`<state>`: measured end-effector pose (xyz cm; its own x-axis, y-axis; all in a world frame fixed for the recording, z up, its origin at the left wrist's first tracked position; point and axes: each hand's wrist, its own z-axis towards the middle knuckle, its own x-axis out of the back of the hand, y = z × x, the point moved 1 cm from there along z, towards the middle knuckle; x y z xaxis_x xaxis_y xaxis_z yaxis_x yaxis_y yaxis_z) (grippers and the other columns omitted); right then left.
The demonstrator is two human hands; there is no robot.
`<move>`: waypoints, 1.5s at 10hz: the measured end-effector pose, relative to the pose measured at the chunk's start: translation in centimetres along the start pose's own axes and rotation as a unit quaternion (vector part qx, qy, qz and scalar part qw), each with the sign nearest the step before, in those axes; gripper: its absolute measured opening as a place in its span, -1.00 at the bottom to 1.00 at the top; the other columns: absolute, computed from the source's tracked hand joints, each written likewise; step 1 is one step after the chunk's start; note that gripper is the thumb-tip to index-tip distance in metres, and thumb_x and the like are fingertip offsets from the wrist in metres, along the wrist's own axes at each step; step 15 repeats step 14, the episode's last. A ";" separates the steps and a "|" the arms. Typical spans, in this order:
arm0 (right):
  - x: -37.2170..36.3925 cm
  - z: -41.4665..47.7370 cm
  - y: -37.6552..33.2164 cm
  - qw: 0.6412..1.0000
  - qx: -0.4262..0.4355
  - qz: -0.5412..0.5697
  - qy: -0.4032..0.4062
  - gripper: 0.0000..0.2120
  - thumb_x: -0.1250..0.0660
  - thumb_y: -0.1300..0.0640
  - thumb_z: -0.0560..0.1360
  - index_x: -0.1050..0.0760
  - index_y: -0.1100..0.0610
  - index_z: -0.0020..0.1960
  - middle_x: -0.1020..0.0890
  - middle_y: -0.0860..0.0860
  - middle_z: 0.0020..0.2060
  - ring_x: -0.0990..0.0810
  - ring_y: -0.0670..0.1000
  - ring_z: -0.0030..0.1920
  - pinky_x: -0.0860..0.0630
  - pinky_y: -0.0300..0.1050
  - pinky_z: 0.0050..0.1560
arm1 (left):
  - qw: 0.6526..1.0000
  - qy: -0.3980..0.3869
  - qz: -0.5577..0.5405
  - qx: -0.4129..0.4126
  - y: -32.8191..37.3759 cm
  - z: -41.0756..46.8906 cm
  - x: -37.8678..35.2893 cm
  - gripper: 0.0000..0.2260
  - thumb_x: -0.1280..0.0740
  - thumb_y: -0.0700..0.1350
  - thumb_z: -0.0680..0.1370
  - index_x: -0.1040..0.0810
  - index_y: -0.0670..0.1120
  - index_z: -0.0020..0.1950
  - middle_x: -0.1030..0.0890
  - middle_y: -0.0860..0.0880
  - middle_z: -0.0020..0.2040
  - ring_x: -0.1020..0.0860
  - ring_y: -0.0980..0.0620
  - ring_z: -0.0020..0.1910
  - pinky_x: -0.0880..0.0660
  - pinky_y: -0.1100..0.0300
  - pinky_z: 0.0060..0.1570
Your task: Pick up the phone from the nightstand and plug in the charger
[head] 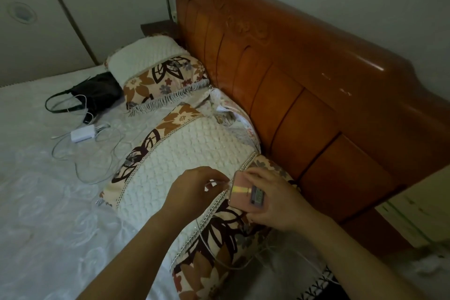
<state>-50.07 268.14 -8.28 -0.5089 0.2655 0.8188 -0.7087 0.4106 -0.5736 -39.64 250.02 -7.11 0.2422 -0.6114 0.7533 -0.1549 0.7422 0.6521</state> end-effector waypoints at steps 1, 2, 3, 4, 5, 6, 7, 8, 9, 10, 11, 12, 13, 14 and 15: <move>-0.8 1.5 1.9 1.000 0.001 0.011 -0.013 -0.19 -0.45 -0.06 0.28 -0.17 0.03 0.43 -0.24 -0.10 0.37 -0.16 -0.12 0.31 -0.09 -0.28 0.24 | 0.999 -0.017 0.019 0.025 -1.0 1.6 -1.0 -0.89 -0.38 0.05 0.46 -0.64 0.10 -0.06 -0.67 0.12 -0.09 -0.58 0.16 -0.17 -0.56 0.11 -0.14; -2.0 3.1 3.8 0.999 0.006 0.021 -0.024 -0.19 -0.44 -0.11 0.29 -0.15 0.01 0.44 -0.23 -0.11 0.39 -0.09 -0.23 0.26 0.03 -0.46 0.19 | 0.997 -0.035 0.030 0.060 -2.3 3.0 -2.0 -0.88 -0.38 0.05 0.45 -0.65 0.09 -0.05 -0.67 0.10 -0.06 -0.58 0.14 -0.16 -0.55 0.13 -0.12; -3.5 4.8 5.8 0.998 0.002 0.036 -0.043 -0.18 -0.43 -0.14 0.28 -0.16 -0.01 0.44 -0.23 -0.12 0.39 -0.05 -0.29 0.22 0.12 -0.58 0.10 | 0.995 -0.046 0.032 0.085 -3.6 4.5 -3.0 -0.86 -0.38 0.05 0.45 -0.66 0.07 -0.05 -0.68 0.08 -0.04 -0.58 0.13 -0.14 -0.54 0.16 -0.12; -5.0 6.9 7.7 0.998 -0.010 0.039 -0.058 -0.17 -0.45 -0.12 0.27 -0.15 -0.03 0.44 -0.21 -0.14 0.40 -0.06 -0.28 0.23 0.06 -0.51 0.13 | 0.992 -0.050 0.040 0.111 -5.2 5.9 -4.1 -0.84 -0.37 0.06 0.46 -0.65 0.05 -0.03 -0.68 0.08 -0.03 -0.58 0.13 -0.12 -0.50 0.21 -0.12; -6.1 9.0 9.1 0.997 -0.012 0.034 -0.071 -0.20 -0.44 -0.08 0.28 -0.16 -0.03 0.43 -0.23 -0.13 0.38 -0.12 -0.22 0.25 -0.04 -0.41 0.18 | 0.989 -0.048 0.042 0.136 -6.8 7.1 -5.0 -0.84 -0.35 0.07 0.47 -0.65 0.07 -0.02 -0.68 0.08 -0.03 -0.54 0.16 -0.16 -0.50 0.21 -0.13; -6.8 11.1 10.5 0.996 -0.002 0.040 -0.080 -0.23 -0.41 -0.10 0.30 -0.18 0.01 0.43 -0.26 -0.09 0.37 -0.20 -0.10 0.29 -0.11 -0.32 0.20 | 0.984 -0.048 0.054 0.160 -8.5 8.4 -5.9 -0.85 -0.33 0.07 0.48 -0.64 0.11 -0.01 -0.67 0.09 -0.03 -0.51 0.18 -0.18 -0.49 0.20 -0.16; -7.2 13.1 12.1 0.995 -0.001 0.037 -0.096 -0.22 -0.42 -0.07 0.31 -0.16 0.02 0.43 -0.26 -0.09 0.37 -0.18 -0.11 0.28 -0.12 -0.33 0.18 | 0.981 -0.052 0.064 0.175 -10.0 10.0 -6.9 -0.86 -0.32 0.07 0.49 -0.63 0.13 -0.01 -0.66 0.09 -0.05 -0.48 0.19 -0.22 -0.47 0.22 -0.21; -7.8 14.9 13.8 0.994 0.002 0.035 -0.108 -0.23 -0.40 -0.07 0.32 -0.16 0.02 0.43 -0.28 -0.07 0.36 -0.22 -0.06 0.28 -0.16 -0.28 0.20 | 0.979 -0.063 0.059 0.187 -11.5 11.7 -8.0 -0.86 -0.32 0.05 0.50 -0.62 0.12 0.01 -0.65 0.06 -0.05 -0.50 0.15 -0.20 -0.48 0.19 -0.21; -8.7 16.4 15.4 0.992 -0.007 0.031 -0.123 -0.24 -0.39 -0.03 0.32 -0.15 0.04 0.43 -0.28 -0.02 0.37 -0.24 0.01 0.30 -0.16 -0.22 0.24 | 0.976 -0.076 0.054 0.198 -12.7 12.8 -9.0 -0.83 -0.31 0.03 0.50 -0.60 0.11 0.07 -0.63 0.04 0.00 -0.53 0.11 -0.12 -0.47 0.19 -0.19; -10.0 17.3 16.6 0.990 -0.012 0.033 -0.134 -0.24 -0.38 -0.03 0.34 -0.13 0.07 0.44 -0.26 0.02 0.40 -0.21 0.04 0.32 -0.10 -0.24 0.24 | 0.972 -0.106 0.068 0.200 -13.6 12.8 -10.3 -0.72 -0.31 0.02 0.50 -0.51 0.11 0.21 -0.56 0.04 0.15 -0.51 0.06 0.08 -0.47 0.17 -0.08; -10.9 17.6 17.3 0.989 -0.011 0.033 -0.143 -0.23 -0.40 -0.01 0.33 -0.14 0.08 0.44 -0.26 0.02 0.40 -0.21 0.04 0.32 -0.08 -0.26 0.24 | 0.964 -0.138 0.094 0.207 -14.0 12.6 -11.2 -0.63 -0.30 0.02 0.50 -0.40 0.11 0.30 -0.48 0.02 0.25 -0.45 0.02 0.18 -0.49 0.09 0.04; -11.2 17.6 17.7 0.990 -0.004 0.040 -0.135 -0.23 -0.43 0.01 0.33 -0.16 0.10 0.43 -0.28 0.04 0.39 -0.23 0.06 0.33 -0.08 -0.25 0.26 | 0.963 -0.139 0.105 0.208 -14.4 12.5 -11.9 -0.61 -0.30 0.02 0.51 -0.36 0.10 0.33 -0.45 0.01 0.27 -0.42 0.01 0.20 -0.51 0.04 0.06; -10.5 17.6 17.6 0.988 -0.007 0.056 -0.142 -0.24 -0.43 0.00 0.35 -0.16 0.11 0.44 -0.26 0.05 0.41 -0.22 0.06 0.36 -0.09 -0.21 0.31 | 0.963 -0.138 0.105 0.206 -14.1 12.6 -11.8 -0.61 -0.29 0.02 0.51 -0.36 0.09 0.33 -0.44 0.00 0.27 -0.42 0.01 0.20 -0.51 0.03 0.06; -10.2 17.4 17.5 0.988 -0.015 0.075 -0.136 -0.23 -0.42 -0.04 0.38 -0.13 0.10 0.45 -0.20 0.05 0.45 -0.14 0.02 0.40 -0.01 -0.26 0.32 | 0.963 -0.133 0.103 0.209 -13.9 12.8 -11.7 -0.59 -0.29 0.05 0.50 -0.36 0.08 0.34 -0.44 -0.01 0.29 -0.41 0.01 0.22 -0.51 0.05 0.07; -10.2 17.4 17.5 0.988 -0.015 0.075 -0.136 -0.23 -0.42 -0.04 0.38 -0.13 0.10 0.45 -0.20 0.05 0.45 -0.14 0.02 0.40 -0.01 -0.26 0.32 | 0.963 -0.133 0.103 0.209 -13.9 12.8 -11.7 -0.59 -0.29 0.05 0.50 -0.36 0.08 0.34 -0.44 -0.01 0.29 -0.41 0.01 0.22 -0.51 0.05 0.07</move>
